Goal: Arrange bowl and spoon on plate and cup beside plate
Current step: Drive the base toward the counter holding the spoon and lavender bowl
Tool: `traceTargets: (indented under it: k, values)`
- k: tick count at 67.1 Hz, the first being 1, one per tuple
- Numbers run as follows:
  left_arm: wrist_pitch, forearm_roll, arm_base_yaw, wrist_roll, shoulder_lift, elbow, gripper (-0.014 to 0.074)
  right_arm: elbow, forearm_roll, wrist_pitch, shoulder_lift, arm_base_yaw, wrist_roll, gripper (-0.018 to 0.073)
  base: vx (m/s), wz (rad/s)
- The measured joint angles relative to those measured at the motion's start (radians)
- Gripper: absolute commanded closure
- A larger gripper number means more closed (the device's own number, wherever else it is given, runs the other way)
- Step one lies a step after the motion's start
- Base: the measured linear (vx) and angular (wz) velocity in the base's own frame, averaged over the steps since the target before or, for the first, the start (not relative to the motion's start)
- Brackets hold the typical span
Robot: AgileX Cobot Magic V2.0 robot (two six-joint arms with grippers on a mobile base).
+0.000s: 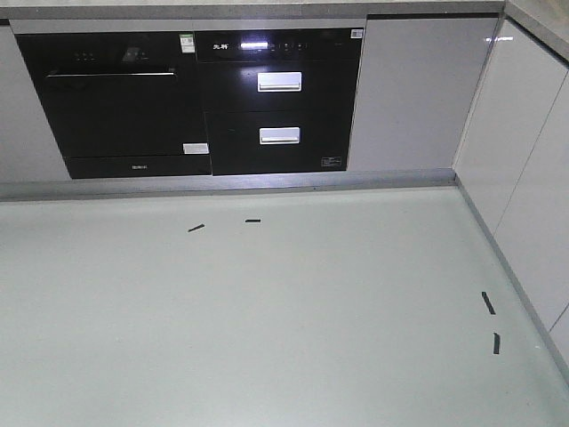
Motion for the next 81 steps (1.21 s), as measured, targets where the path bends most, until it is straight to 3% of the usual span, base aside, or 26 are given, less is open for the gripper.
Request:
traceTargets:
  k: [81]
  values:
    - [0.000,0.000,0.000,0.000,0.000,0.000,0.0602,0.000,0.000,0.000,0.000,0.000,0.000,0.0561,0.00,0.00]
